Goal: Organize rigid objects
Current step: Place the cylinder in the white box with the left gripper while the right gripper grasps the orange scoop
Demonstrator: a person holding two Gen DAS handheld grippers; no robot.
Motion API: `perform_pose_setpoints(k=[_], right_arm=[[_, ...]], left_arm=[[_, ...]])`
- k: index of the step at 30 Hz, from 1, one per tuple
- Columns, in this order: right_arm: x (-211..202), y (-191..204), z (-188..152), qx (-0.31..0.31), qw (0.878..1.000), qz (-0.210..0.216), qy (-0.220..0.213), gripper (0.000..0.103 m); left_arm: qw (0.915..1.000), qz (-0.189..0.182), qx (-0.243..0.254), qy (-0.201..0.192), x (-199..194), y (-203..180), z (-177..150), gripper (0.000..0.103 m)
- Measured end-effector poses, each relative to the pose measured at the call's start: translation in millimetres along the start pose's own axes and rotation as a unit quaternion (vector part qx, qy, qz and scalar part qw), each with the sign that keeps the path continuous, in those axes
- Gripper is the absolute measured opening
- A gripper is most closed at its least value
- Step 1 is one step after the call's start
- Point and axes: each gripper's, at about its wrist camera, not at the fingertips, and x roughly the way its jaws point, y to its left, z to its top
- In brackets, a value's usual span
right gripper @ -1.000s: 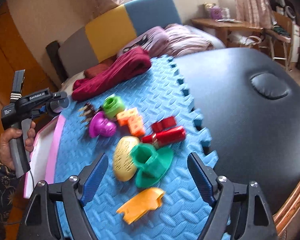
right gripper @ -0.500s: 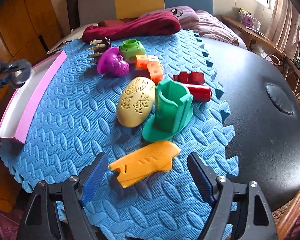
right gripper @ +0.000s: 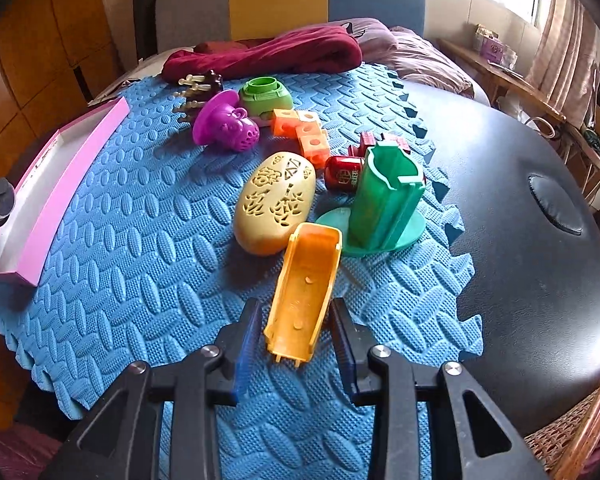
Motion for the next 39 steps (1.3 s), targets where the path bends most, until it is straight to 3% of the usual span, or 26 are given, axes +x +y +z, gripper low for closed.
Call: perform_pose_setpoints(k=[4, 9, 13, 16, 22, 25, 31, 33, 35, 37, 39], right_arm=[[3.5, -1.5, 4.2, 0.022, 1.000, 0.007, -0.001, 0.037], [3.2, 4.0, -2.3, 0.022, 0.999, -0.029, -0.023, 0.026], [3.8, 4.4, 1.7, 0.016, 0.999, -0.032, -0.007, 0.026], [3.8, 5.9, 2.1, 0.011, 0.999, -0.038, -0.002, 0.026], [1.6, 7.6, -4.2, 0.012, 0.999, -0.045, -0.018, 0.026], [1.2, 8.5, -4.9, 0.008, 0.999, -0.047, -0.019, 0.025], [0.7, 8.9, -5.0, 0.000, 0.999, -0.045, -0.019, 0.025], [0.9, 8.3, -4.3, -0.002, 0.999, -0.043, -0.018, 0.025], [1.0, 6.5, -4.8, 0.001, 0.999, -0.037, -0.020, 0.026], [0.8, 6.8, -5.6, 0.000, 0.999, -0.038, -0.022, 0.026], [0.7, 5.8, -6.0, 0.004, 0.999, -0.037, -0.024, 0.026]], left_arm=[[0.9995, 0.013, 0.027, -0.014, -7.2, -6.9, -3.8, 0.065], [0.9977, 0.043, 0.043, -0.031, -11.2, -5.4, 2.5, 0.065], [0.9996, 0.016, 0.017, -0.017, -3.2, 9.9, 17.9, 0.065], [0.9995, 0.016, 0.024, -0.015, 5.1, 9.0, 32.1, 0.065], [0.9951, 0.052, 0.084, -0.011, 46.8, -1.2, 69.3, 0.064], [0.9939, 0.068, 0.088, -0.001, 73.0, 1.3, 84.1, 0.054], [0.9950, 0.076, 0.064, 0.015, 102.3, 13.0, 95.1, 0.051], [0.9957, 0.076, 0.052, 0.006, 96.8, 16.1, 93.0, 0.056], [0.9965, 0.071, 0.044, -0.007, 82.7, 18.6, 89.3, 0.072], [0.9958, 0.078, 0.037, -0.032, 63.2, 21.2, 83.6, 0.079], [0.9954, 0.079, 0.029, -0.046, 44.8, 24.3, 75.3, 0.079]])
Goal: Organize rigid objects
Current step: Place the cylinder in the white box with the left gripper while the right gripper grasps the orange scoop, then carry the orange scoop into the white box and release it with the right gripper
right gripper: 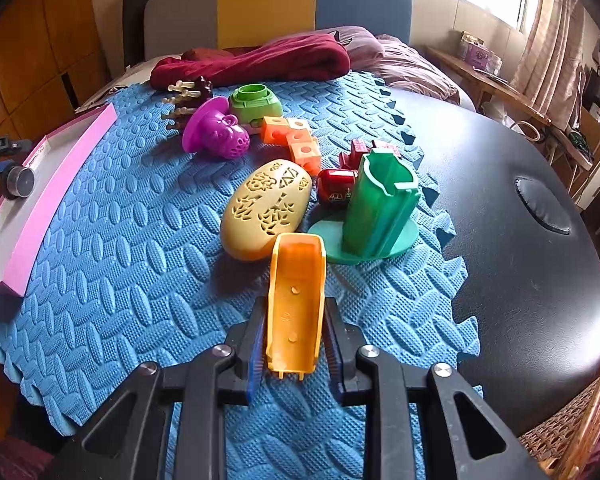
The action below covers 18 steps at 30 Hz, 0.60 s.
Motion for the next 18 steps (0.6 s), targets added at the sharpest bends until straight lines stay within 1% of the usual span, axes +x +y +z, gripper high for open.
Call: perform_pose_setpoints(k=[6, 13, 14, 15, 16, 18], right_arm=[[-1.7, 2.1, -3.7, 0.000, 1.000, -0.008, -0.012, 0.026], [-7.0, 12.3, -8.8, -0.015, 1.000, -0.013, -0.016, 0.025], [-8.0, 14.1, -9.6, -0.018, 1.000, -0.012, -0.017, 0.025], [-8.5, 15.1, -9.8, -0.016, 1.000, -0.003, -0.014, 0.025], [-8.5, 16.7, -9.8, -0.015, 1.000, 0.009, -0.010, 0.025], [-10.3, 26.6, -10.9, -0.031, 0.999, 0.013, -0.011, 0.025]], left_arm=[[0.9991, 0.033, -0.025, -0.004, -42.8, 7.6, -32.6, 0.079], [0.9979, 0.062, -0.016, -0.010, -77.8, -3.0, -66.5, 0.080], [0.9980, 0.061, -0.015, -0.010, -81.4, -4.2, -70.0, 0.080], [0.9974, 0.069, -0.018, -0.012, -84.5, -5.1, -73.0, 0.080], [0.9974, 0.069, -0.018, -0.012, -87.2, -6.0, -75.6, 0.080], [0.9973, 0.071, -0.016, -0.013, -91.9, -8.1, -78.8, 0.080]])
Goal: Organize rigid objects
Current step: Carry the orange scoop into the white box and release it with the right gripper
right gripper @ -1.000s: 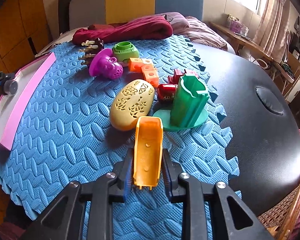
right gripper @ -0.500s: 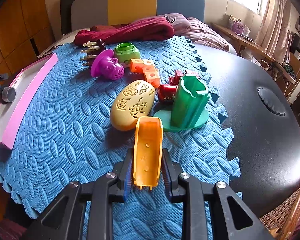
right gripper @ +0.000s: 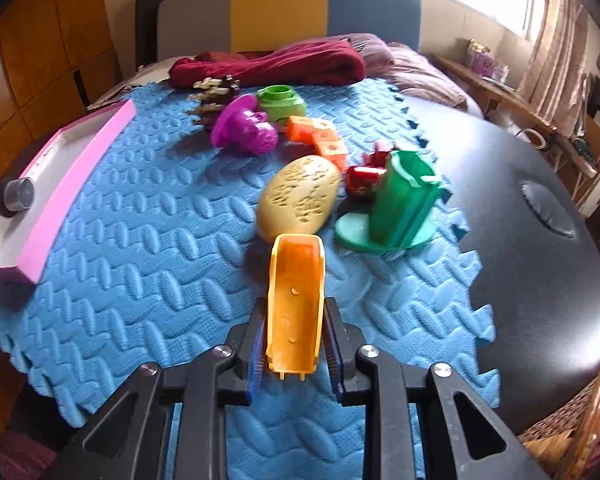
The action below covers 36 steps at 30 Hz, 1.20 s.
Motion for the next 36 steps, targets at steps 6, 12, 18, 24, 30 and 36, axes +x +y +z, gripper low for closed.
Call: perform_pose_setpoints(k=[6, 12, 18, 24, 30, 36], right_arm=[[-2.5, 37.5, 14.3, -0.038, 0.998, 0.046, -0.009, 0.025], [-8.1, 85.4, 45.1, -0.081, 0.991, 0.105, -0.029, 0.025], [-12.6, 150.8, 73.7, -0.133, 0.972, 0.190, -0.031, 0.025], [5.8, 226.9, 95.4, -0.182, 0.959, 0.216, -0.022, 0.025], [46.6, 261.1, 124.0, -0.138, 0.975, 0.172, -0.010, 0.025], [79.1, 278.7, 122.5, -0.150, 0.970, 0.188, 0.032, 0.026]], left_arm=[[0.9998, 0.013, 0.002, -0.013, -14.0, 2.0, -5.2, 0.081], [0.9998, 0.018, -0.002, -0.013, -19.3, 8.5, -6.2, 0.081], [0.9994, 0.029, -0.008, -0.019, -26.1, 15.7, -8.8, 0.081], [0.9982, 0.040, -0.031, -0.032, -37.2, 29.8, -6.8, 0.081], [0.9919, 0.074, -0.083, -0.062, -54.4, 59.0, -3.8, 0.084], [0.9808, 0.117, -0.132, -0.082, -68.7, 92.3, -3.5, 0.085]])
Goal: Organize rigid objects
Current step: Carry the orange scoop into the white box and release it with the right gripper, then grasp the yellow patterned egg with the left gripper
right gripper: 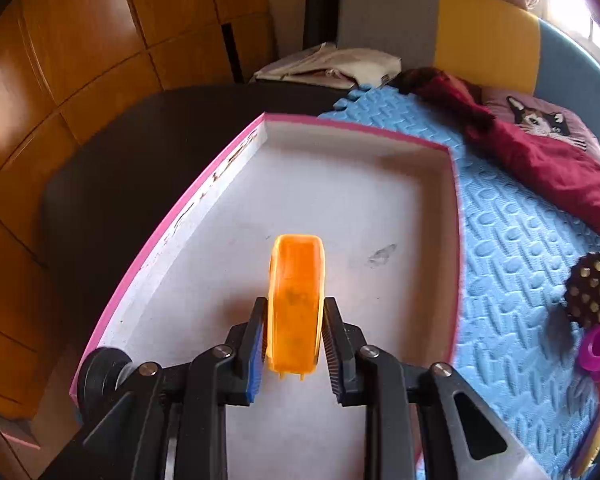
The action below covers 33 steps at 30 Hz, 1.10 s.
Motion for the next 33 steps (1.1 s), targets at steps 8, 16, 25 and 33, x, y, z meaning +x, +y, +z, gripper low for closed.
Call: perform_pose_setpoints(k=[8, 16, 25, 33], right_arm=[[-1.6, 3.9, -3.1, 0.022, 0.999, 0.031, -0.010, 0.028], [-24.6, -8.5, -3.3, 0.042, 0.998, 0.021, -0.049, 0.032], [-53.7, -19.7, -12.9, 0.046, 0.995, -0.014, -0.089, 0.032], [-83.6, -41.5, -30.7, 0.058, 0.990, -0.049, -0.119, 0.032]], left_arm=[[0.9974, 0.055, -0.045, -0.014, -7.6, 37.9, 4.5, 0.086], [0.9970, 0.063, -0.044, -0.009, -9.3, 46.1, 0.0, 0.087], [0.9995, 0.033, -0.002, 0.002, -10.8, 17.3, -7.8, 0.088], [0.9948, -0.018, 0.100, 0.005, -20.0, -47.3, -24.9, 0.088]])
